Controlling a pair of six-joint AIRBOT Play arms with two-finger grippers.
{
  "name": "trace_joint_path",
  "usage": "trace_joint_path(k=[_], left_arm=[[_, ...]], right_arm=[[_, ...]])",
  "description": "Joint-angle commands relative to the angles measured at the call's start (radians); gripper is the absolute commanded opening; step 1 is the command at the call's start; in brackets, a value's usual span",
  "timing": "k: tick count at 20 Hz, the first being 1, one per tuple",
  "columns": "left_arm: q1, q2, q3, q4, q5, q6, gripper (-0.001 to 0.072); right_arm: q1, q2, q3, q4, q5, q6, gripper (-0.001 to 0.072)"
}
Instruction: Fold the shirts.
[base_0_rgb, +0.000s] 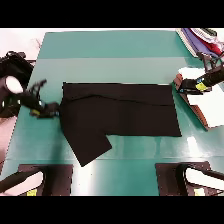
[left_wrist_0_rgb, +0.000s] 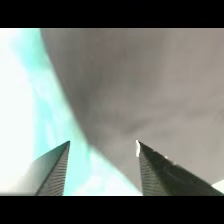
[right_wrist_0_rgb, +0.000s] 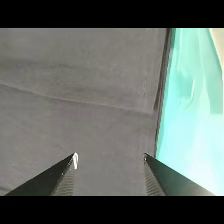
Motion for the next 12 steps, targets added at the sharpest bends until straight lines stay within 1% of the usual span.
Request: trace_joint_path(k=[1,2,4,5,8,9,10,12], left_arm=[[0.0,0.164,-0.304,-0.078,0.06,-0.032,0.0499],[0.0,0.172,-0.349,-0.132,0.091,-0.016,0.05],[-0.002,0.172,-0.412,-0.244,0.152,0.043,0.0499],[-0.018,0.172,-0.432,-0.26,0.178,0.053,0.0499],[-0.132,0.172,-0.451,-0.291,0.264,0.046,0.0499],[-0.161,0.172,-0.451,-0.314,0.295,0.045,0.0482],[-0.172,0.172,-0.451,-0.338,0.311,0.045,0.0404],[-0.172,0.172,-0.438,-0.37,0.307,0.046,0.011]], right_arm=[[0.001,0.074,-0.064,0.048,-0.041,-0.007,0.0482],[0.001,0.074,-0.064,0.047,-0.04,-0.007,0.0482],[0.001,0.073,-0.064,0.051,-0.04,-0.007,0.0482],[0.001,0.073,-0.064,0.051,-0.039,-0.007,0.0482],[0.001,0.073,-0.064,0.058,-0.036,-0.007,0.0481],[0.001,0.073,-0.064,0.072,-0.037,-0.007,0.0481],[-0.004,0.073,-0.064,0.072,-0.031,-0.008,0.0481],[-0.032,0.074,-0.076,0.063,0.006,-0.027,0.048]])
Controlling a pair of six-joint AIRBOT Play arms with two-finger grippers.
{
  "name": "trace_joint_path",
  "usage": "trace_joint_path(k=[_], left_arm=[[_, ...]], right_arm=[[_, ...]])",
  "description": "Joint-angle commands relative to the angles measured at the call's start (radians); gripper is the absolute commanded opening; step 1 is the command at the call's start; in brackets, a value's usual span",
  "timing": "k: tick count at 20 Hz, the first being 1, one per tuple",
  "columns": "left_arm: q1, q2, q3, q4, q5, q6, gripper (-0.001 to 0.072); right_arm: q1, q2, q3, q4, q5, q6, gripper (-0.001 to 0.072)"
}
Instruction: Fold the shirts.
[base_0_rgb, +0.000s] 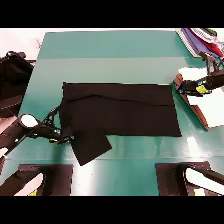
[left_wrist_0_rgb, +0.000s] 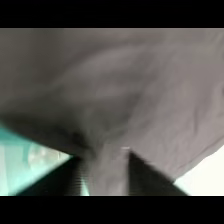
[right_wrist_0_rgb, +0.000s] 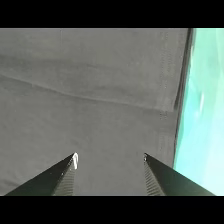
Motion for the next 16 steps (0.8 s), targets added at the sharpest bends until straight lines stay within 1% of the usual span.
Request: trace_joint_path(k=[1,4,5,6,9,11,13,14,15,16], left_arm=[[-0.032,0.006,0.016,-0.064,0.028,0.007,0.0027],[-0.032,0.013,0.085,-0.025,-0.034,0.01,0.0026],[-0.032,0.013,0.106,-0.023,-0.046,0.013,0.0026],[-0.032,0.013,0.12,-0.023,-0.049,0.013,0.0026],[-0.032,0.013,0.138,-0.025,-0.042,0.013,0.0026],[-0.032,0.013,0.138,-0.024,-0.044,0.013,0.0026],[-0.032,0.013,0.138,-0.024,-0.053,0.013,0.0026],[-0.032,0.013,0.138,-0.024,-0.056,0.013,0.0026],[-0.032,0.013,0.138,-0.024,-0.056,0.013,0.0027],[-0.032,0.013,0.14,-0.02,-0.063,0.013,0.0026]], right_arm=[[-0.051,0.004,-0.034,-0.001,0.053,-0.023,0.048],[-0.199,0.043,-0.206,0.0,0.068,-0.039,0.0483],[-0.256,0.058,-0.27,0.001,0.07,-0.043,0.0519],[-0.317,0.069,-0.338,0.003,0.074,-0.048,0.0595],[-0.462,0.063,-0.515,0.035,0.059,-0.058,0.0593],[-0.496,0.035,-0.599,0.109,0.034,-0.084,0.0552],[-0.478,0.011,-0.661,0.182,-0.018,-0.096,0.055],[-0.452,0.003,-0.68,0.206,-0.043,-0.1,0.0507],[-0.42,-0.004,-0.689,0.22,-0.069,-0.103,0.0478],[-0.379,-0.001,-0.688,0.216,-0.095,-0.103,0.0384]])
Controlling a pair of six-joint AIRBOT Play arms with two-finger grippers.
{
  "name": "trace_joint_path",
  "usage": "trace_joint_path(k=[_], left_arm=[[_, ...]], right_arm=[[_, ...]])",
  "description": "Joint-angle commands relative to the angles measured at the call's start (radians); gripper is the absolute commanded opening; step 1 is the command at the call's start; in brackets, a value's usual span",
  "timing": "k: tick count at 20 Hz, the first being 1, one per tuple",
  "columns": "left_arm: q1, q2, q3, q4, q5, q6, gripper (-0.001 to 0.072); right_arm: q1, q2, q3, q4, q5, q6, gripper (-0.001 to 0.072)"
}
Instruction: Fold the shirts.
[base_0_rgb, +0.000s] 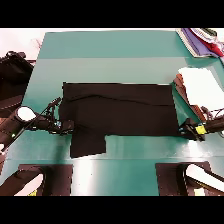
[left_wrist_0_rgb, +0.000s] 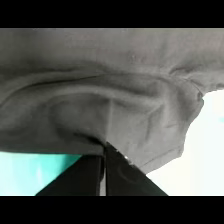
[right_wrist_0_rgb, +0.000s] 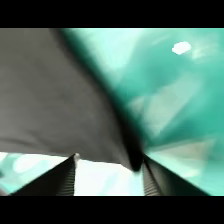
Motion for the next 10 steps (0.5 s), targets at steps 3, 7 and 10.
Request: trace_joint_path(k=[3,7,10], left_arm=[[0.0,0.011,0.038,0.1,-0.096,-0.005,0.0025],[0.0,0.203,0.043,0.217,-0.222,-0.096,0.0025],[0.0,0.353,0.043,0.227,-0.348,-0.144,0.0026]], right_arm=[[0.122,0.051,-0.011,0.025,-0.128,-0.017,0.0021],[0.163,0.204,0.09,-0.141,0.031,-0.015,0.0019],[0.159,0.343,0.143,-0.2,0.129,0.011,0.0019]])
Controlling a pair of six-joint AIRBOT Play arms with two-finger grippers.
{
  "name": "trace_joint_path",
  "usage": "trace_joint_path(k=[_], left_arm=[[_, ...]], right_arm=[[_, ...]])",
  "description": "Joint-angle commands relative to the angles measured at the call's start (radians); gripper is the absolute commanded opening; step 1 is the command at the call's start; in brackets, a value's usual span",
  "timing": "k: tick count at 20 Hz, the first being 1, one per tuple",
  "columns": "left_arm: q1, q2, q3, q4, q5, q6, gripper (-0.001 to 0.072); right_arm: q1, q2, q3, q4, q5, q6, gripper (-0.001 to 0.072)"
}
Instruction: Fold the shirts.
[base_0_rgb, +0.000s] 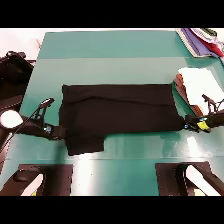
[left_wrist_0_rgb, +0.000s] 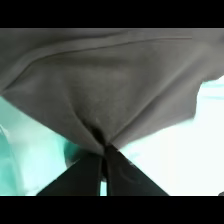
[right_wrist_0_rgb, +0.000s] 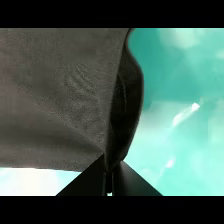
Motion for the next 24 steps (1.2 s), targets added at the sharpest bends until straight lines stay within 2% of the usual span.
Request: trace_joint_path(k=[1,5,7,10,13,18,19,20,21,22,23,24], left_arm=[[0.0,0.146,0.003,0.045,-0.116,-0.066,0.0025],[0.001,0.074,0.08,0.058,0.033,-0.045,0.0025],[0.001,-0.036,0.171,0.113,0.132,-0.028,0.0025],[0.001,-0.257,0.328,0.196,0.209,0.003,0.0026],[0.013,-0.456,0.449,0.191,0.284,0.001,0.0026],[0.051,-0.595,0.51,0.179,0.38,0.002,0.0028],[0.051,-0.595,0.51,0.178,0.38,0.002,0.0052],[0.051,-0.595,0.516,0.176,0.378,0.001,0.0403],[0.051,-0.594,0.525,0.175,0.373,0.0,0.0705],[0.051,-0.594,0.541,0.176,0.346,0.001,0.0708],[0.051,-0.593,0.558,0.176,0.312,0.001,0.0592],[0.051,-0.593,0.573,0.175,0.283,0.001,0.0388]], right_arm=[[0.011,0.14,0.067,-0.076,0.113,0.027,0.0019],[0.113,0.098,0.181,-0.067,0.062,0.062,0.0019],[0.206,-0.014,0.266,-0.067,0.014,0.091,0.0019],[0.288,-0.216,0.406,-0.067,-0.037,0.126,0.0019],[0.323,-0.401,0.531,-0.066,-0.03,0.13,0.0019],[0.317,-0.561,0.653,0.009,-0.023,0.129,0.0021],[0.316,-0.576,0.668,0.031,-0.026,0.125,0.0094],[0.309,-0.588,0.687,0.042,-0.027,0.114,0.0272],[0.301,-0.589,0.696,0.051,-0.026,0.089,0.0322],[0.285,-0.583,0.697,0.072,-0.022,0.05,0.0324],[0.26,-0.577,0.696,0.087,-0.004,0.017,0.036],[0.227,-0.573,0.695,0.088,0.021,-0.014,0.0374]])
